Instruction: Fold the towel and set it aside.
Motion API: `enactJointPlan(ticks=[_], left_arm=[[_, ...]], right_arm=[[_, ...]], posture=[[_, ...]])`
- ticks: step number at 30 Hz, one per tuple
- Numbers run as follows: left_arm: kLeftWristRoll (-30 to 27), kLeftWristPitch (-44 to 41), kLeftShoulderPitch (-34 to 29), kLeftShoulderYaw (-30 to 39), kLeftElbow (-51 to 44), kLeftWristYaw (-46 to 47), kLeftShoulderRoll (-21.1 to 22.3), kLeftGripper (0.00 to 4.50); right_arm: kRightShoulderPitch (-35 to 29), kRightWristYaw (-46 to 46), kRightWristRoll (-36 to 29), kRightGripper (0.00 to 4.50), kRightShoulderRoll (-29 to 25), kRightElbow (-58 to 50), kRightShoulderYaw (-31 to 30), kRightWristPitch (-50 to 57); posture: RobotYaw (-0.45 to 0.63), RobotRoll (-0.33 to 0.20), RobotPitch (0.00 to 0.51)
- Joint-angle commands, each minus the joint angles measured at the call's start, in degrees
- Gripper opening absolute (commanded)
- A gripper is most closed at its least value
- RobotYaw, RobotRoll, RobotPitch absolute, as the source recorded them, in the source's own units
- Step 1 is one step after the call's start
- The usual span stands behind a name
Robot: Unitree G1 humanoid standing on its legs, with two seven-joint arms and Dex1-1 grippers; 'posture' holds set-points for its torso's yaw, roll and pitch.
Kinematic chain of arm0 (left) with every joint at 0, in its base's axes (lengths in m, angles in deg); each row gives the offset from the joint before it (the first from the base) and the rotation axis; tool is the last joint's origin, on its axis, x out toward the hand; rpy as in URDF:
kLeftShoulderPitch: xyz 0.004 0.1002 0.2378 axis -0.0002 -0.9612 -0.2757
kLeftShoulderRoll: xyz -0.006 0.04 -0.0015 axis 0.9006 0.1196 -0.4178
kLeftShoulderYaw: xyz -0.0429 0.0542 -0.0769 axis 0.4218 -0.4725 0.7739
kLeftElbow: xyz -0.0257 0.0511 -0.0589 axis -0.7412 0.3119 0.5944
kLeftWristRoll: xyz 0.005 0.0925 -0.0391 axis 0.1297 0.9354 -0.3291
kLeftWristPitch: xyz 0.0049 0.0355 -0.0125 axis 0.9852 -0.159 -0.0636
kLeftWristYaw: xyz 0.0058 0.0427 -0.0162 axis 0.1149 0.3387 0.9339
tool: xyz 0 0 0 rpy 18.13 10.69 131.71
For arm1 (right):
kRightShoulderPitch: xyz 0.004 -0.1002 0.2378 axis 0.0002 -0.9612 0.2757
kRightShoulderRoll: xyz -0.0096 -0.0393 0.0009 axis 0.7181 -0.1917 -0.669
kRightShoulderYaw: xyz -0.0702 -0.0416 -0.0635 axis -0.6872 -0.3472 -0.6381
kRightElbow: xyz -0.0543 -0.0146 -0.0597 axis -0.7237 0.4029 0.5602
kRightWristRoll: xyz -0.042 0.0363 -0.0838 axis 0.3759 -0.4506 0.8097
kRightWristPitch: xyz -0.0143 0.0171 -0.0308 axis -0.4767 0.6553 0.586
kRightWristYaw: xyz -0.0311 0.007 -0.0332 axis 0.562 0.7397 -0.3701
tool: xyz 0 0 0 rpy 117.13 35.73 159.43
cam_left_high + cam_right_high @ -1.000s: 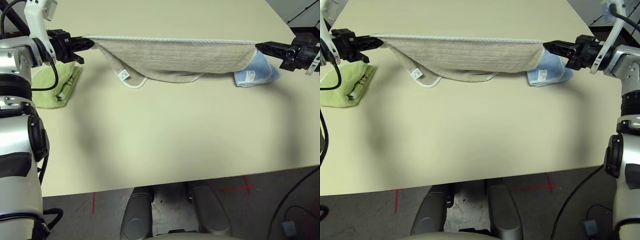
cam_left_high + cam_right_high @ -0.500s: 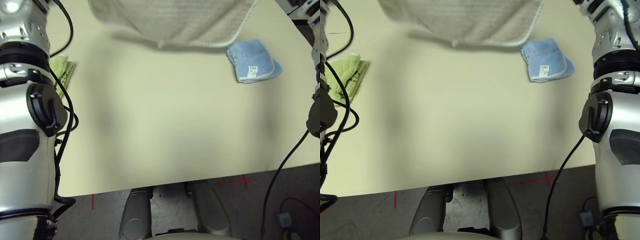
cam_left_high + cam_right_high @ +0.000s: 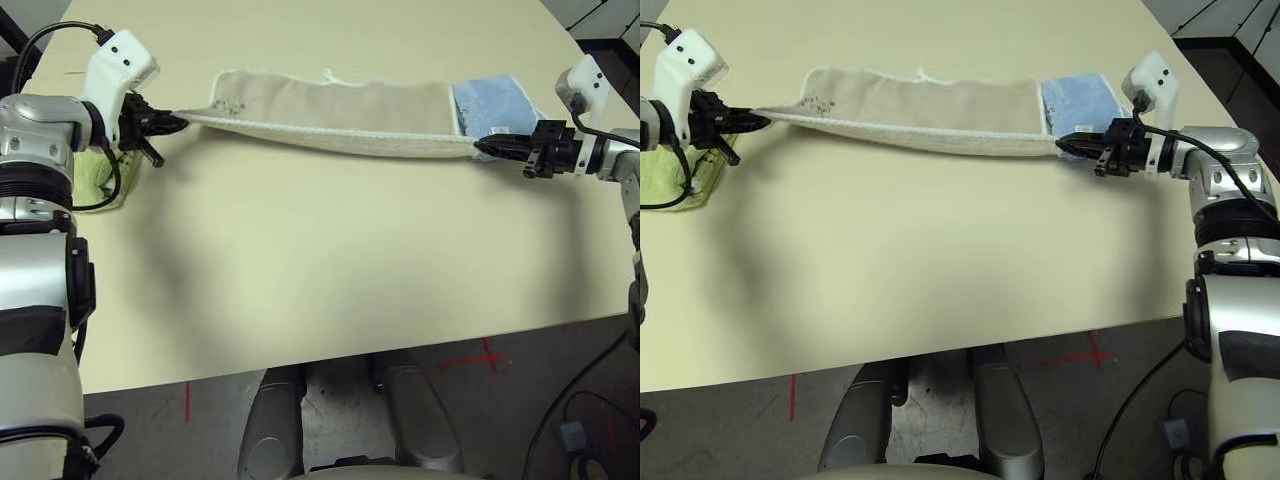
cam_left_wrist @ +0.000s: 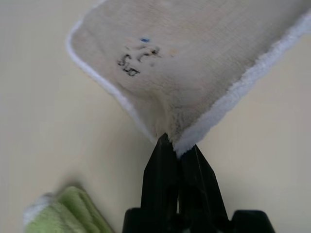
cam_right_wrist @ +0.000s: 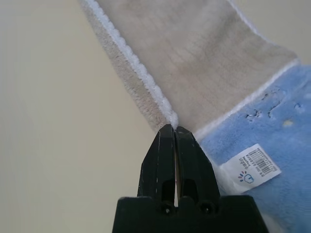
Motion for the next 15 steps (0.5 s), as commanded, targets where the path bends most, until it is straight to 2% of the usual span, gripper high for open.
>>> enactJointPlan(ticks=[1, 9, 15], left_arm=[[1.91, -2.48, -1.34, -2.48, -2.50, -8.21, 2.53, 0.03], [3.21, -3.02, -4.37, -5.10, -6.79, -18.16, 5.70, 0.03], [3.56, -0.74, -6.17, -8.92, -9.52, -21.64, 8.26, 0.03]], right_arm=[[-0.74, 1.99, 1.88, 0.00, -2.02, -1.86, -1.66, -0.54], [-1.26, 4.03, 3.78, 0.00, -3.37, -2.20, -3.09, -2.45], [0.20, 3.97, 6.32, 0.00, -4.15, 0.31, -4.38, -5.98]], posture=[[-0.06, 0.000, 0.272], [-0.06, 0.000, 0.271], [-0.05, 0.000, 0.268]])
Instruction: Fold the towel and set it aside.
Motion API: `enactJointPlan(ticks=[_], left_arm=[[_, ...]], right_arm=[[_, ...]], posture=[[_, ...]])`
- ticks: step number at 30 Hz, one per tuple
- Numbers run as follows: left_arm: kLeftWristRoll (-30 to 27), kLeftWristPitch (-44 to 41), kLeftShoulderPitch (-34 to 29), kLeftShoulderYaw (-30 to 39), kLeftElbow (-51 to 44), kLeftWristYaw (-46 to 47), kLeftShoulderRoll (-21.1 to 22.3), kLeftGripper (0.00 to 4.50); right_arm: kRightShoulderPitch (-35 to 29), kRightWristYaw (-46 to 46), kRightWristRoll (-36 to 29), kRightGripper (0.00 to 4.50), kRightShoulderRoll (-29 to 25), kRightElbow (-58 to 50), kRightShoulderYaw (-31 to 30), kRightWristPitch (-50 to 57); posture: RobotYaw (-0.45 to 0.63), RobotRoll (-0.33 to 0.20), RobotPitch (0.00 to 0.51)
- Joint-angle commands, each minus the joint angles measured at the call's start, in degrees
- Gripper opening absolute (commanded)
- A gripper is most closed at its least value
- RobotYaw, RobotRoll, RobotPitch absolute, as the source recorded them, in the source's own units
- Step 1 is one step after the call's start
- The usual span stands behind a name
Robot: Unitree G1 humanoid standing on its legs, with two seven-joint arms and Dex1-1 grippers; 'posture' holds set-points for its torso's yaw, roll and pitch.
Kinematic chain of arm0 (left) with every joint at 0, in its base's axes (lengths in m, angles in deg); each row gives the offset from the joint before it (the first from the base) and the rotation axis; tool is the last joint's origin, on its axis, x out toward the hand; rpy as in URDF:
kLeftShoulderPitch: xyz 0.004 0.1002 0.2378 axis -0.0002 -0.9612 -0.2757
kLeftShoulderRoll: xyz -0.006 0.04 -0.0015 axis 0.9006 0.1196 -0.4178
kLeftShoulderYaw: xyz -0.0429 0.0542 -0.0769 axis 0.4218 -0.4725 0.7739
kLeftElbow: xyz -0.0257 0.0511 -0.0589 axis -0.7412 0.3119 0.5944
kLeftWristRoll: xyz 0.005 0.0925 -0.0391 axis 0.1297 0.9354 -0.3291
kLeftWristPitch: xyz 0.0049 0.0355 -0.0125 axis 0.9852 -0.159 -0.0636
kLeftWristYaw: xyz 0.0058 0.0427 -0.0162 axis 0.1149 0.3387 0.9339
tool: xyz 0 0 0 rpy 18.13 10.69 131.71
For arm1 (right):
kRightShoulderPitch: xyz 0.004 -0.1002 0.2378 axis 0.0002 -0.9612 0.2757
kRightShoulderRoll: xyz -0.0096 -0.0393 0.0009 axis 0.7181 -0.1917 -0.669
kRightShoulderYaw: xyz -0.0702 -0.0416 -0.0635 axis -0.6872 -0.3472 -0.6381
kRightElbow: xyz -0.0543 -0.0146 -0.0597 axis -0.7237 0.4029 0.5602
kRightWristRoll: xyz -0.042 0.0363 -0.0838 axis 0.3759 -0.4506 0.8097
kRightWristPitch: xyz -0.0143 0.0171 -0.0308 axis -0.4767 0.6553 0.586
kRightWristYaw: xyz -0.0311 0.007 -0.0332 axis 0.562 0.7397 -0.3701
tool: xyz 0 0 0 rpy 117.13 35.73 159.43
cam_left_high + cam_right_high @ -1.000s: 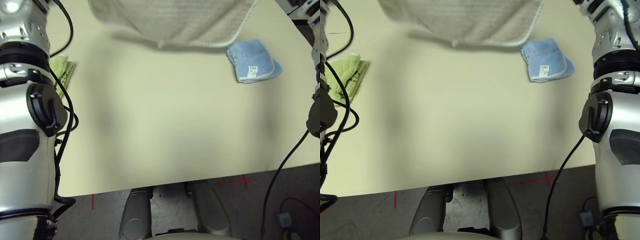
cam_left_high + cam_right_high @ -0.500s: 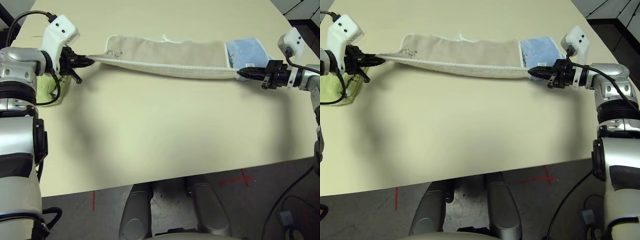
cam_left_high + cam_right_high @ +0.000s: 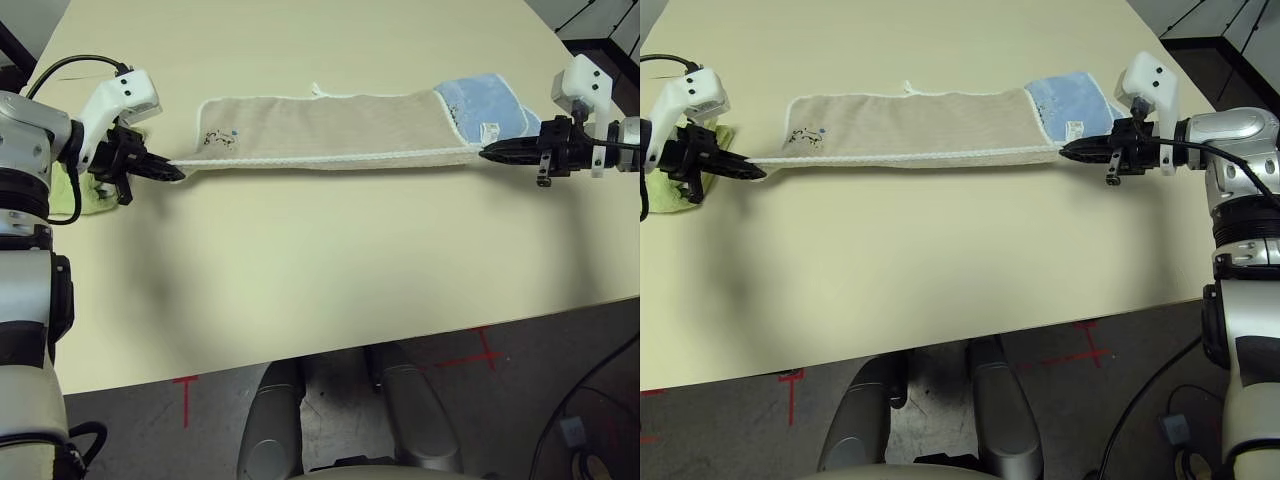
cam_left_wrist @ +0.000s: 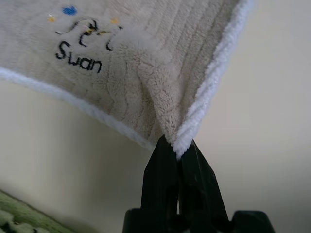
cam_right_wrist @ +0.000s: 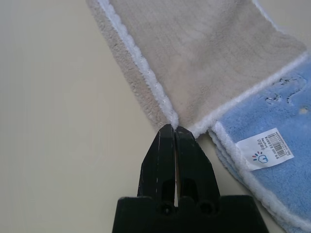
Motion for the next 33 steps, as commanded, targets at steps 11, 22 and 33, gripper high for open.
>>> enactJointPlan(ticks=[11, 22, 33], left_arm=[[-10.08, 3.21, -0.86, -19.36, -5.68, -1.30, 10.95, 0.03], [-27.73, 0.72, 3.96, -42.21, -18.31, -1.30, 22.44, 0.03], [-37.00, -0.38, 5.50, -52.23, -21.76, -1.30, 24.53, 0.03]], right_arm=[[1.00, 12.28, 1.66, 0.00, -4.07, 0.08, -3.17, 0.53], [4.28, 13.37, 5.48, 0.00, -5.92, 5.79, -8.00, -10.39], [0.49, 13.37, -8.92, 0.00, -12.73, -3.73, -21.81, -8.16]], posture=[[-0.04, 0.000, 0.267], [-0.03, 0.000, 0.269], [-0.04, 0.000, 0.271]])
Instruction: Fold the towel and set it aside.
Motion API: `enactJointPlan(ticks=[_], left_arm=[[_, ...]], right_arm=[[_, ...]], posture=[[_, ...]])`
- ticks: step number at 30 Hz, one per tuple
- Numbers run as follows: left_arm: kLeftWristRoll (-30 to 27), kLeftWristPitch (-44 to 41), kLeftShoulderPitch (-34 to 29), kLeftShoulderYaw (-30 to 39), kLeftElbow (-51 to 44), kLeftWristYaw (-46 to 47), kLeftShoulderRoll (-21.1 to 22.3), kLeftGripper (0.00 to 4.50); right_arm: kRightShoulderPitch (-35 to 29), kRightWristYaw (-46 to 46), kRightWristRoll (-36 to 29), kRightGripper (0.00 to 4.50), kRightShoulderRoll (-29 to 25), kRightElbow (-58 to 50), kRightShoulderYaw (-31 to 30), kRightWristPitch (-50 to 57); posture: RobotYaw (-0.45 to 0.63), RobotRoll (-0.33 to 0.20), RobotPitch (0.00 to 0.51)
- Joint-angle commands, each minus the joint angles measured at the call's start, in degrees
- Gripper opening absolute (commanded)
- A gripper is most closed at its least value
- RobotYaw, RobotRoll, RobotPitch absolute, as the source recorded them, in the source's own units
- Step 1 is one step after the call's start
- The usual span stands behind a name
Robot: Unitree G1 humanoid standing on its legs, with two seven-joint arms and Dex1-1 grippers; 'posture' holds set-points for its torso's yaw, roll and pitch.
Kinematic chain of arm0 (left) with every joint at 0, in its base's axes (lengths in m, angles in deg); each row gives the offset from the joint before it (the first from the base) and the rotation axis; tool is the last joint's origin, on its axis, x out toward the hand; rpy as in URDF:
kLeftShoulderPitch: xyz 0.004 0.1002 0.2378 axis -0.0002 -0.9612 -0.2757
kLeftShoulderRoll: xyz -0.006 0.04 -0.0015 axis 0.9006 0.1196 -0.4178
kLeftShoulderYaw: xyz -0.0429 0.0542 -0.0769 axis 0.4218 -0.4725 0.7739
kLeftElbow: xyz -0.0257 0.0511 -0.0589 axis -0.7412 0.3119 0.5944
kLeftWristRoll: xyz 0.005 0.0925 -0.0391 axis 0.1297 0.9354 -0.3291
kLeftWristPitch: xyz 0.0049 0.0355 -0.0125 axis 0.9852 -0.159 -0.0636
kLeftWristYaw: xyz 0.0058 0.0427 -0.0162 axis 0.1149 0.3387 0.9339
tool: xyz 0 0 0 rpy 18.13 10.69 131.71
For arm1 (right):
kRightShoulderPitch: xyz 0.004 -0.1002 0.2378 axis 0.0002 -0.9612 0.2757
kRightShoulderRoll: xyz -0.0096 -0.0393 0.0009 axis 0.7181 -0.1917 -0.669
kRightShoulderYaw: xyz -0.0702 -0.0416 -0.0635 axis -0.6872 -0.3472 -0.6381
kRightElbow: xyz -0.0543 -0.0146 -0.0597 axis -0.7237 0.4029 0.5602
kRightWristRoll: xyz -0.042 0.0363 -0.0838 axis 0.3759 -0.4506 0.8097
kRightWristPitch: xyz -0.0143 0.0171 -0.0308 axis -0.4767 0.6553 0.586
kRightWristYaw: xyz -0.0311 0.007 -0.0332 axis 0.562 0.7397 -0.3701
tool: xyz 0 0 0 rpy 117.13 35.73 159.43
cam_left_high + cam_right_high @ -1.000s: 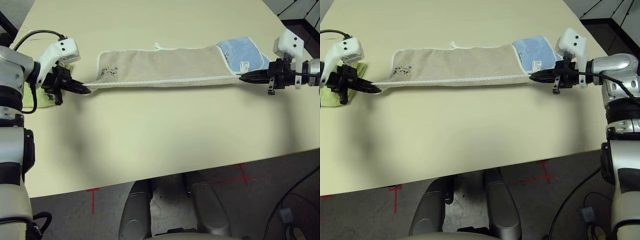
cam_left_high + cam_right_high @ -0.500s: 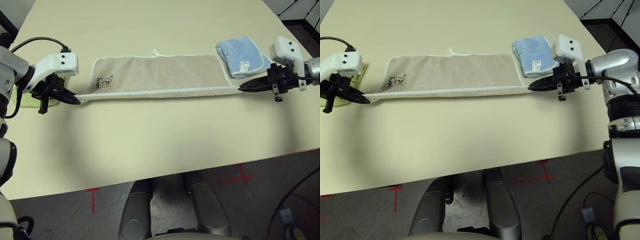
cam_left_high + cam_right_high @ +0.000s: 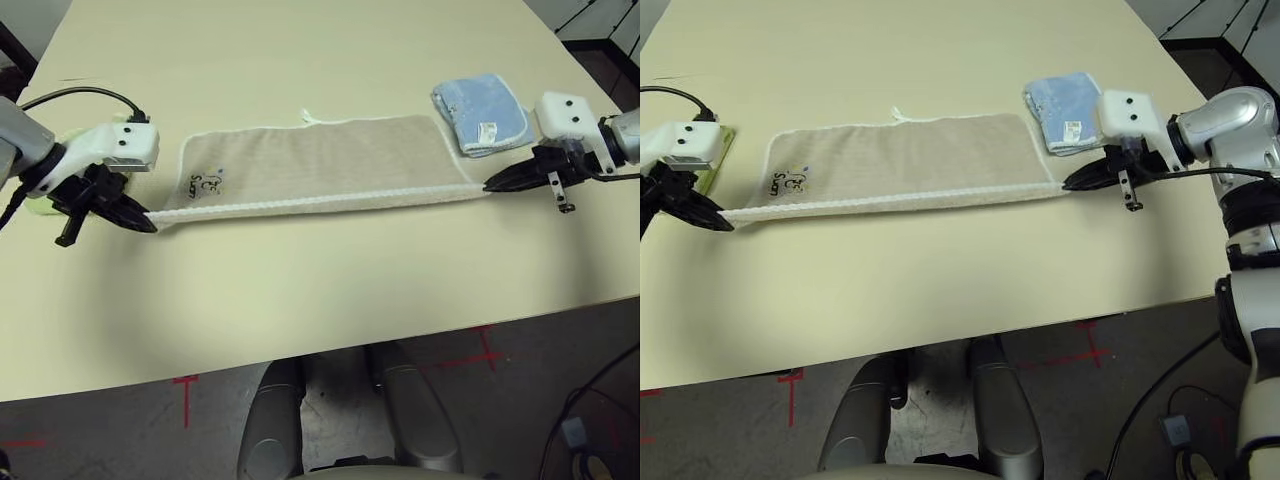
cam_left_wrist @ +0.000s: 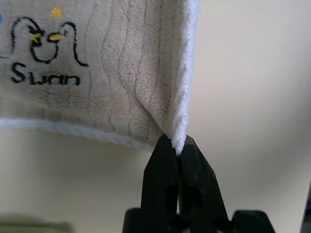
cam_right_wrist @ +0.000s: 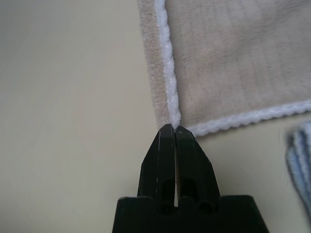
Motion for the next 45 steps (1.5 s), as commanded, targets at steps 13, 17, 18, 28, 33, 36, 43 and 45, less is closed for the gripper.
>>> enactJointPlan(ticks=[13, 17, 18, 28, 33, 36, 43, 45], left_arm=[[-8.61, -8.69, 9.34, -13.07, -10.96, -0.47, 9.22, 0.03], [-11.58, -12.15, 9.56, -14.02, -16.79, -0.47, 11.49, 0.03], [-12.11, -12.89, 9.39, -14.04, -17.97, -0.47, 11.97, 0.03], [-9.46, -10.21, 8.12, -15.21, -16.38, -0.47, 10.49, 0.03], [-6.47, -5.73, 7.40, -13.66, -9.60, -0.47, 6.09, 0.03], [-3.96, -2.72, 8.89, -11.13, -1.56, -0.47, 1.35, 0.03], [0.99, 2.76, 12.23, -7.28, 11.55, -0.47, -6.83, 0.03], [3.03, 4.40, 12.89, -5.92, 15.14, -0.47, -9.07, 0.03]], right_arm=[[1.32, 0.36, -1.37, 0.00, -7.60, -1.51, -8.79, -1.21], [3.17, 0.36, 1.93, 0.00, -5.18, 2.21, -7.60, -3.23], [3.47, 0.36, 2.75, 0.00, -4.72, 2.89, -7.39, -3.79], [2.85, 0.36, 1.67, 0.00, -3.69, 3.51, -7.10, -3.53], [4.56, 0.35, 3.20, 0.00, -1.67, 7.17, -2.68, -2.91], [6.00, 0.16, 4.92, 0.00, -0.85, 10.04, -0.28, -3.42], [9.90, -4.35, 9.61, 0.00, 1.33, 16.14, 3.39, -4.94], [10.67, -7.24, 11.75, 0.00, 1.71, 17.75, 3.77, -6.67]], posture=[[-0.03, 0.000, 0.273], [-0.03, 0.000, 0.275], [-0.03, 0.000, 0.275], [-0.04, 0.000, 0.273], [-0.04, 0.000, 0.274], [-0.04, 0.000, 0.272], [-0.04, 0.000, 0.269], [-0.04, 0.000, 0.268]])
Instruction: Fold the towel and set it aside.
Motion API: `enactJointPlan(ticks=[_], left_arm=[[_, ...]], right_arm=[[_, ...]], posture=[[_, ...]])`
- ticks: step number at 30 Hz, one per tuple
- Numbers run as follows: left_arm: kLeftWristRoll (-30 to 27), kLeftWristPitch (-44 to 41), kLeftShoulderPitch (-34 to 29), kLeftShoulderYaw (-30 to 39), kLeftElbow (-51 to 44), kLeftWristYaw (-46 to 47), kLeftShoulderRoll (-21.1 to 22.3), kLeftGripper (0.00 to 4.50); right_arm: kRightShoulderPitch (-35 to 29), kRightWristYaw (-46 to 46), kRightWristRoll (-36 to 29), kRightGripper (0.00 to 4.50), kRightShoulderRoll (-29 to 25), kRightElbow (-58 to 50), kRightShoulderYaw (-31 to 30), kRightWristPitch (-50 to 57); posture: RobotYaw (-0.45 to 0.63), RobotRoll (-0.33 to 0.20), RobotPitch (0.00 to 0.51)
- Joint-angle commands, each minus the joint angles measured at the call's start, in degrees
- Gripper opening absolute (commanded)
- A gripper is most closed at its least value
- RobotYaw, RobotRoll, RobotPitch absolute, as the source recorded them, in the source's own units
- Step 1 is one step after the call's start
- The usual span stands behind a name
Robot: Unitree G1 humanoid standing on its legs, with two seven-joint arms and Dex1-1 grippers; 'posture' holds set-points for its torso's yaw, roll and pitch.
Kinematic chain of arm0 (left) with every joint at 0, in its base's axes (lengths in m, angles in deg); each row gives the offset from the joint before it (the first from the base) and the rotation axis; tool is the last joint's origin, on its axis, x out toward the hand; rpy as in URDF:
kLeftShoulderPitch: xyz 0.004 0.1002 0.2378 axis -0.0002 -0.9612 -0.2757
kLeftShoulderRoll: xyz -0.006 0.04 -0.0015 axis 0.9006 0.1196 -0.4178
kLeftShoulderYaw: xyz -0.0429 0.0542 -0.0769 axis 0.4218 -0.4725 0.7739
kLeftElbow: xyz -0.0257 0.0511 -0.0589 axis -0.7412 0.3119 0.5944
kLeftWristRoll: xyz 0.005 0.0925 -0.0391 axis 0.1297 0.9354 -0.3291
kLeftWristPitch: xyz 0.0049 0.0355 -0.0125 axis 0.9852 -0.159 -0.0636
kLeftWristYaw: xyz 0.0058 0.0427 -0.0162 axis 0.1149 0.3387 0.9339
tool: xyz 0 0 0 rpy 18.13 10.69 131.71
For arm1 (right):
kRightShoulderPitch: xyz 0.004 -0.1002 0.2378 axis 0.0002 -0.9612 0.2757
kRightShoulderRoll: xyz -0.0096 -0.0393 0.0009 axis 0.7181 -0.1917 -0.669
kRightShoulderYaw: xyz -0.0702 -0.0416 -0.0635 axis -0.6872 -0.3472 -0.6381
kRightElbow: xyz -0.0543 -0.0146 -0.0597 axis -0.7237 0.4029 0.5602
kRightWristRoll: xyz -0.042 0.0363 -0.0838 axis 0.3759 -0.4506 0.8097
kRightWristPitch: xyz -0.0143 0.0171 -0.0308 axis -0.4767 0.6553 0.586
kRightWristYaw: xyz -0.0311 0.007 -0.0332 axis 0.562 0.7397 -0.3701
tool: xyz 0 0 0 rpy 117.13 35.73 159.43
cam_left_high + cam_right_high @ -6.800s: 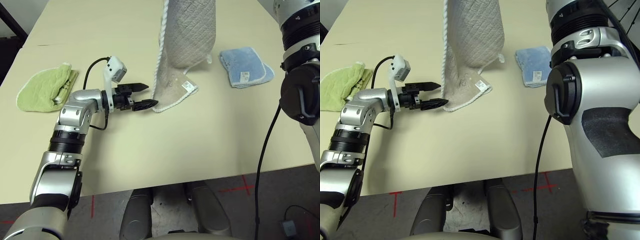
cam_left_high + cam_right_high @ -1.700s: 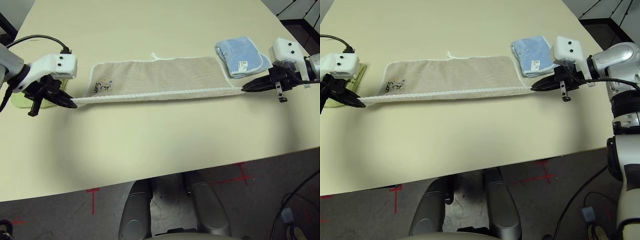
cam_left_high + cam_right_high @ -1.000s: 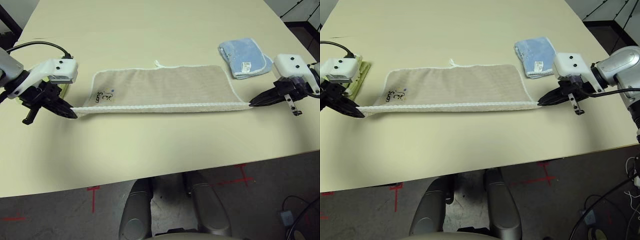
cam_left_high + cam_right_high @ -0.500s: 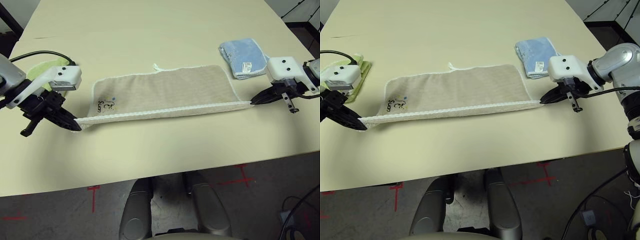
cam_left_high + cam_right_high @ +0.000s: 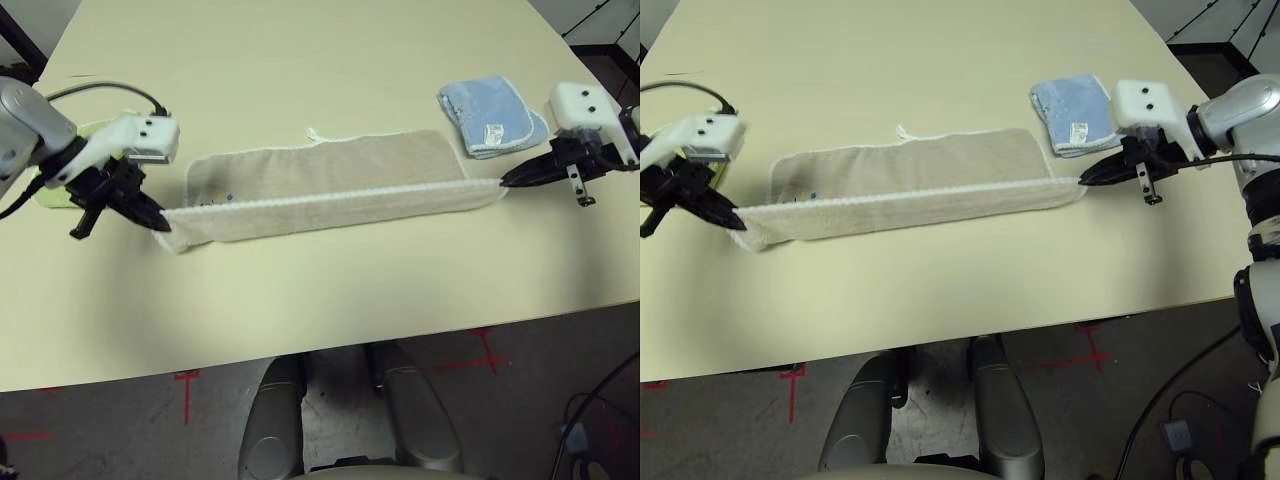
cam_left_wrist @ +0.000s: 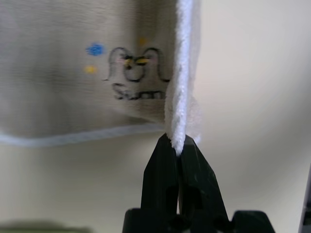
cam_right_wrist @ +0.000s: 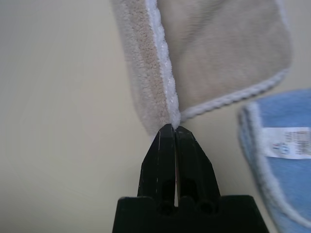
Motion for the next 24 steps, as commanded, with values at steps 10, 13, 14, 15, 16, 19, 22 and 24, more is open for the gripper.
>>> enactJointPlan(ticks=[10, 13, 14, 15, 16, 19, 22, 24], left_arm=[[14.15, 7.39, 1.39, 8.01, 17.75, -0.48, -8.48, 0.03], [18.36, 8.22, 1.21, 12.02, 21.36, -0.48, -10.70, 0.03], [19.70, 8.41, 1.15, 13.35, 22.21, -0.48, -11.23, 0.03], [20.67, 8.39, 1.04, 14.54, 22.77, -0.48, -11.61, 0.03], [21.46, 8.31, 0.87, 15.66, 23.17, -0.48, -11.85, 0.03], [22.71, 7.97, -0.11, 17.63, 23.20, -0.48, -11.52, 0.03], [23.46, 7.91, -0.92, 18.51, 22.89, -0.48, -10.74, 0.03], [24.11, 7.87, -1.27, 19.03, 22.91, -0.48, -10.32, 0.03]], right_arm=[[2.22, -20.08, 13.47, 0.00, 2.55, 9.35, 0.47, -8.38], [2.49, -23.87, 15.37, 0.00, 3.62, 10.25, 0.73, -9.63], [2.62, -25.06, 15.77, 0.00, 4.01, 10.46, 0.96, -9.84], [2.78, -26.28, 16.13, 0.00, 4.45, 10.63, 1.14, -10.07], [2.97, -27.78, 16.41, 0.00, 4.92, 10.76, 1.39, -10.30], [3.52, -30.53, 16.64, 0.00, 6.09, 11.07, 2.03, -10.74], [4.18, -32.41, 16.23, 0.00, 7.19, 11.24, 2.79, -10.46], [4.60, -33.26, 16.63, 0.00, 7.73, 11.30, 2.87, -10.41]], posture=[[-0.04, 0.000, 0.267], [-0.04, 0.000, 0.268], [-0.04, 0.000, 0.268], [-0.04, 0.000, 0.269], [-0.04, 0.000, 0.269], [-0.04, 0.000, 0.271], [-0.04, 0.000, 0.271], [-0.02, 0.000, 0.273]])
